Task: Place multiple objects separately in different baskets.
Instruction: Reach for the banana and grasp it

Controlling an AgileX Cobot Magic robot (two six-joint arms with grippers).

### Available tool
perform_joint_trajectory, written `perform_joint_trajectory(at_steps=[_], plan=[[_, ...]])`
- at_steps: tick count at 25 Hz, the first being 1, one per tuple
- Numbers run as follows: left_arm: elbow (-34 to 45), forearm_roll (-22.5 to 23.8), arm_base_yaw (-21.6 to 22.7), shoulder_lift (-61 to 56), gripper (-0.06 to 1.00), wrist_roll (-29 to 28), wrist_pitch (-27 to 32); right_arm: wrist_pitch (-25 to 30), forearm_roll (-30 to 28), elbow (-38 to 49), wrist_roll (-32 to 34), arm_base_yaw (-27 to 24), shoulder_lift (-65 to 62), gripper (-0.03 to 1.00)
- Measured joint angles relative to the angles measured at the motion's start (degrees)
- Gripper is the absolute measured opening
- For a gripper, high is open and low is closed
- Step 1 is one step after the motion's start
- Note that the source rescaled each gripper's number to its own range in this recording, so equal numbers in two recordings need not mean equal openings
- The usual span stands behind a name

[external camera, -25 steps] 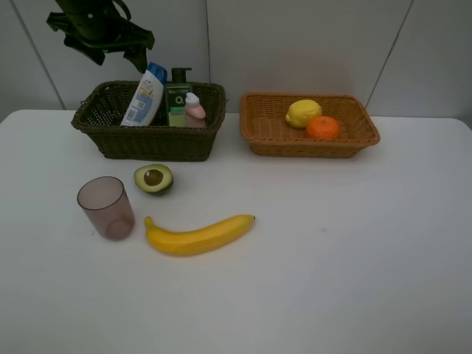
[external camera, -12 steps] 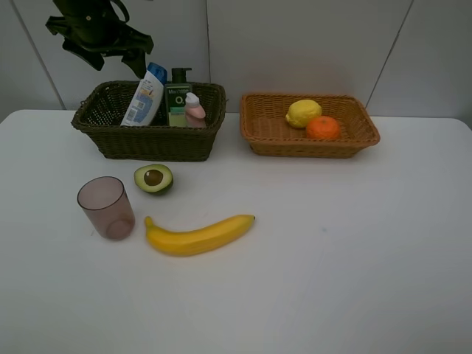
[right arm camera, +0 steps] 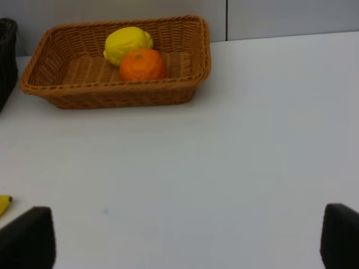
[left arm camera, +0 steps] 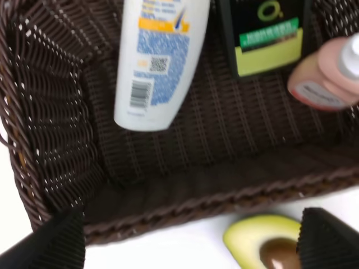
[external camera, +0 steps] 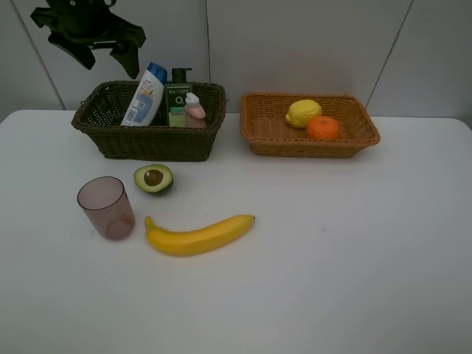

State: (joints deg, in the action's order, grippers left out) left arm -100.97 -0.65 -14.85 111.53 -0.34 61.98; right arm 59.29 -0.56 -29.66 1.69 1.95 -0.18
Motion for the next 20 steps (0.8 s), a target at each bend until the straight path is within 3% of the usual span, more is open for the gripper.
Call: perform_joint_trajectory(at_steps=[6,20], plan=[[0.00,2.93,-6.47,-1.55,1.00,0.34,2.32,0.00,0.00,0.00,0.00,0.00,0.00,1.00],[0.00,4.06,-23.64,-1.89,1.00,3.67,5.79,0.00,0.05,0.00,0.00,0.00,0.00,1.00]])
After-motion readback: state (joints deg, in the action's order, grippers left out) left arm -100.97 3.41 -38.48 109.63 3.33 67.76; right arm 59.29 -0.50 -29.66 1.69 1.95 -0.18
